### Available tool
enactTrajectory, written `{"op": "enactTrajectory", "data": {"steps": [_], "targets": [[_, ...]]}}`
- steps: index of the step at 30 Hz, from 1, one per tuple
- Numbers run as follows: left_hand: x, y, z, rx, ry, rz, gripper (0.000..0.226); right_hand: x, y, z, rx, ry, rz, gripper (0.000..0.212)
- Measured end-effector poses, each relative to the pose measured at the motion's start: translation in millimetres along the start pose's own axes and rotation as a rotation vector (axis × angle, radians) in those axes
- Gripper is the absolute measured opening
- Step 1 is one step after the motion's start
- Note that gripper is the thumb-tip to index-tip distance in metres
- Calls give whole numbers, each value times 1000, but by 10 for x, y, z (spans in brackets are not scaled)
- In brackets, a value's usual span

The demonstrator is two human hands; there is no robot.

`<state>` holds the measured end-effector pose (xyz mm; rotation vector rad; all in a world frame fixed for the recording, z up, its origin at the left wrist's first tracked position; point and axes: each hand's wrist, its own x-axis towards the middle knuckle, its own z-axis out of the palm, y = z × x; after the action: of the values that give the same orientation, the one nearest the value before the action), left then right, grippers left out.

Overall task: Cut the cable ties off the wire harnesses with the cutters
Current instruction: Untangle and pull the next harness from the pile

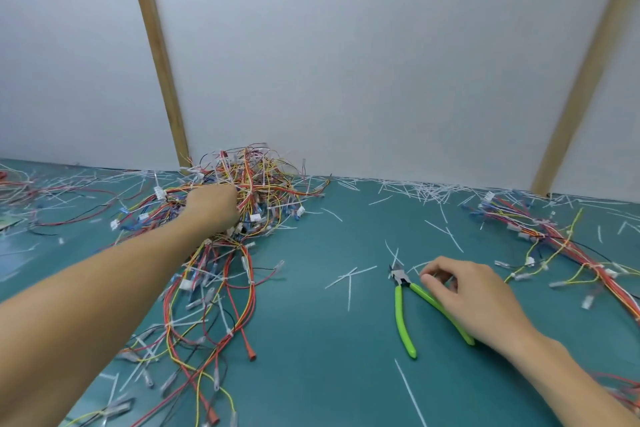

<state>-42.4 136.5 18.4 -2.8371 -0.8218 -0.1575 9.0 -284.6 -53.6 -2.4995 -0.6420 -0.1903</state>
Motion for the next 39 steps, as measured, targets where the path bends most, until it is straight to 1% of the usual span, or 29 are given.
{"op": "enactTrajectory", "data": {"steps": [2,3,6,7,8,9,12,13,14,15,16,18,19,20,21,23,24,25,26,28,29,30,32,33,34,36,37,38,39], "targets": [[39,39,-45,-104,87,-47,33,5,5,0,2,8,5,12],[56,51,-115,-236,181,-97,39,1,9,0,6,11,7,12],[176,-22,-525,-712,586,-357,43,-12,17,2,29,26,13,12],[207,-72,-654,-831,715,-414,41,-8,11,5,36,37,9,12],[239,-92,-747,-875,800,-409,38,-7,-1,8,41,48,6,13],[232,-72,-829,-854,818,-312,33,-4,-10,10,45,57,8,13],[84,142,-874,-514,597,233,20,12,-18,-5,77,96,5,16],[41,214,-868,-495,655,312,20,4,-35,-7,83,107,1,17],[1,265,-893,-563,787,302,19,-3,-49,-4,86,118,-3,18],[-48,304,-939,-656,853,283,19,-4,-45,-1,98,141,-4,18],[-114,369,-968,-653,806,348,18,-15,-43,-9,123,185,-1,19],[-271,517,-849,-506,602,614,14,-4,-77,-48,185,271,-13,19],[-353,593,-787,-503,548,691,12,3,-98,-73,220,323,-23,18],[-451,662,-748,-525,499,729,13,-5,-122,-99,252,380,-40,17],[-539,736,-707,-490,434,770,15,-28,-166,-115,264,432,-75,17],[-664,919,-605,-199,212,862,19,-56,-303,-100,199,459,-193,27],[-694,994,-539,-93,117,872,21,-60,-364,-79,147,433,-255,31],[-733,1023,-495,-75,60,870,23,-74,-414,-64,94,392,-315,33],[-754,1002,-463,-126,36,861,26,-88,-452,-47,52,345,-377,32],[-760,806,-481,-371,1,843,30,-80,-527,-24,-3,227,-473,34],[-733,648,-538,-509,47,810,26,-58,-564,-32,-23,167,-494,35],[-673,475,-592,-626,139,758,19,-25,-611,-48,-51,120,-504,34],[-530,125,-676,-730,275,579,18,86,-779,-69,-115,58,-519,37],[-455,-36,-689,-674,265,520,23,159,-909,-54,-136,24,-517,39],[-384,-171,-670,-534,196,490,30,239,-1062,-11,-152,-11,-519,42],[-323,-333,-545,-210,-15,483,43,420,-1397,154,-163,-61,-545,48],[-322,-365,-462,-68,-59,497,42,507,-1567,258,-166,-77,-561,50],[-336,-373,-390,47,-43,528,37,581,-1723,372,-179,-98,-571,50],[-350,-370,-336,127,16,567,31,641,-1858,494,-214,-115,-576,49]]}}
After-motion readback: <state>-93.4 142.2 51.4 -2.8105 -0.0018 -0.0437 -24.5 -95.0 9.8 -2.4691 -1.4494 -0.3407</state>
